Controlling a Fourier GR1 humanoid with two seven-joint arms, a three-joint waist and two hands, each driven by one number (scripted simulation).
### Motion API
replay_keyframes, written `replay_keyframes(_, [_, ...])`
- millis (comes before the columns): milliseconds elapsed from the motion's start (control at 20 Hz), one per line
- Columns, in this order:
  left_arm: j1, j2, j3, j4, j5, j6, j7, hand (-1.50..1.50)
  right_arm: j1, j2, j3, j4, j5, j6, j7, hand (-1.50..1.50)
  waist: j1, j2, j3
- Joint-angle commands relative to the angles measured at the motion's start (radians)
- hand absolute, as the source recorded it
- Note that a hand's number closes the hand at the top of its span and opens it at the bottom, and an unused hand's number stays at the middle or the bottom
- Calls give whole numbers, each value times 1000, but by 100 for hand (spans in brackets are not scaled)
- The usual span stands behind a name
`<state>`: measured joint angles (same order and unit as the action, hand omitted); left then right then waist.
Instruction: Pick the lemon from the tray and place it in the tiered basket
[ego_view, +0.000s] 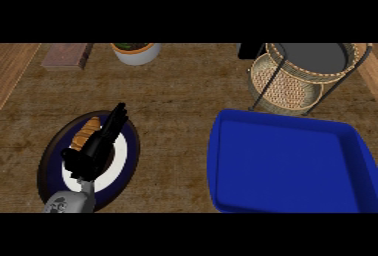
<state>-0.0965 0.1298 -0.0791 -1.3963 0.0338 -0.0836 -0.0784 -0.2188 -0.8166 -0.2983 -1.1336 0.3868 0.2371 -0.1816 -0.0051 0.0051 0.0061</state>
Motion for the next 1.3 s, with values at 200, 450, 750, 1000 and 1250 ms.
replay_keyframes(200, [-56,-19,-12,89,-32,-3,-36,0,-244,-167,-112,287,-118,167,-253,150,26,2,-5])
replay_keyframes(450, [-54,11,25,94,1,-43,-15,0,-449,-189,-68,306,-123,266,-79,150,24,-2,-7])
replay_keyframes(750, [-13,-12,-2,7,-14,-21,22,0,-660,-88,15,268,-103,251,156,150,29,-4,-7])
replay_keyframes(1000, [14,5,8,15,-9,-52,-26,0,-830,-6,58,395,-60,206,215,150,41,1,-7])
replay_keyframes(1250, [-55,-28,16,74,-8,-37,-7,0,-911,114,127,443,-1,163,245,150,29,1,-7])
